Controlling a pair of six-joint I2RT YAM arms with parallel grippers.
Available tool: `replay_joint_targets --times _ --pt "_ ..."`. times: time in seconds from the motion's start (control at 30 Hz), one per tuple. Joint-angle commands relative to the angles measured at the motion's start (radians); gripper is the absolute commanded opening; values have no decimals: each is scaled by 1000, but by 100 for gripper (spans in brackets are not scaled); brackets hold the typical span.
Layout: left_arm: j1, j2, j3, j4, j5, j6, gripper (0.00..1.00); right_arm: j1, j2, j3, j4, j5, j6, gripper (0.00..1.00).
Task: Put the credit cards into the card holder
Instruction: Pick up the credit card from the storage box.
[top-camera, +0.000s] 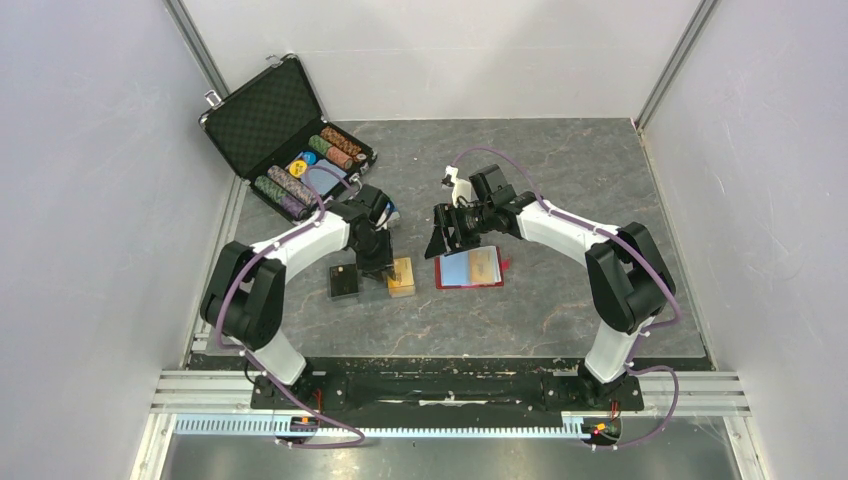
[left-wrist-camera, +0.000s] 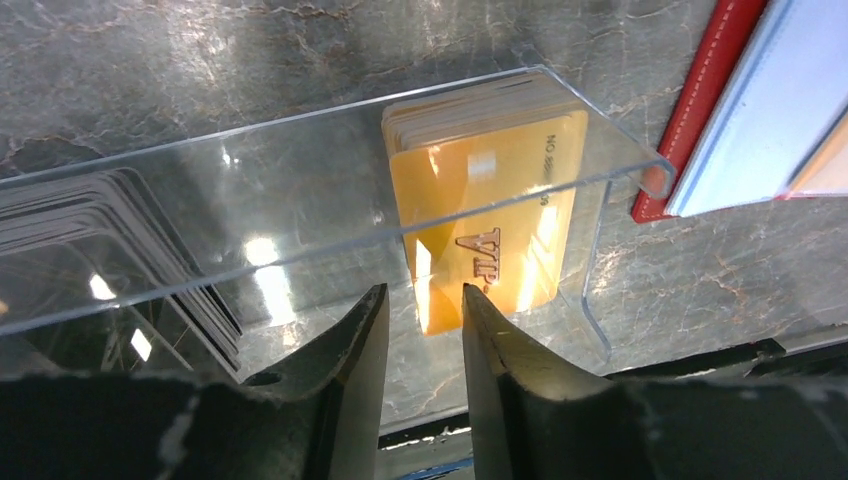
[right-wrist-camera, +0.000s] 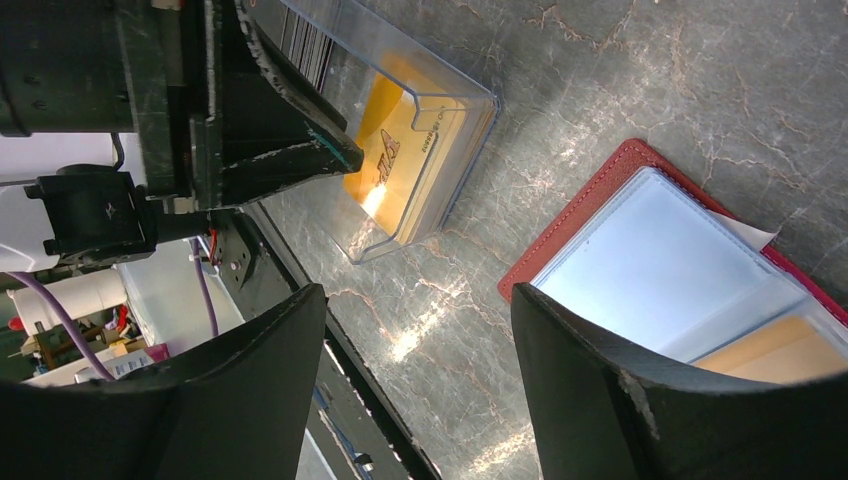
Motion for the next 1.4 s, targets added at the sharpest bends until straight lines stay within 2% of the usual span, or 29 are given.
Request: replay_joint_targets --times 0.0,0.13,0.43,0.97,1.2,1.37 --pt "-7 49 -11 43 34 28 34 -2 -23 -6 5 -4 -17 71" --pt "-8 61 -7 52 44 27 3 -2 -28 -11 5 -2 -19 71" --pt "-26 30 59 -35 -10 53 2 -3 -20 1 -1 -1 -22 71" --pt "-44 -10 108 1 46 24 3 -2 -18 -1 -5 -1 -25 71" --pt "-48 -23 126 1 69 22 12 -3 -14 4 -8 -1 -29 71" --pt "-50 1 122 5 79 24 23 -3 -14 4 -10 -1 -29 71"
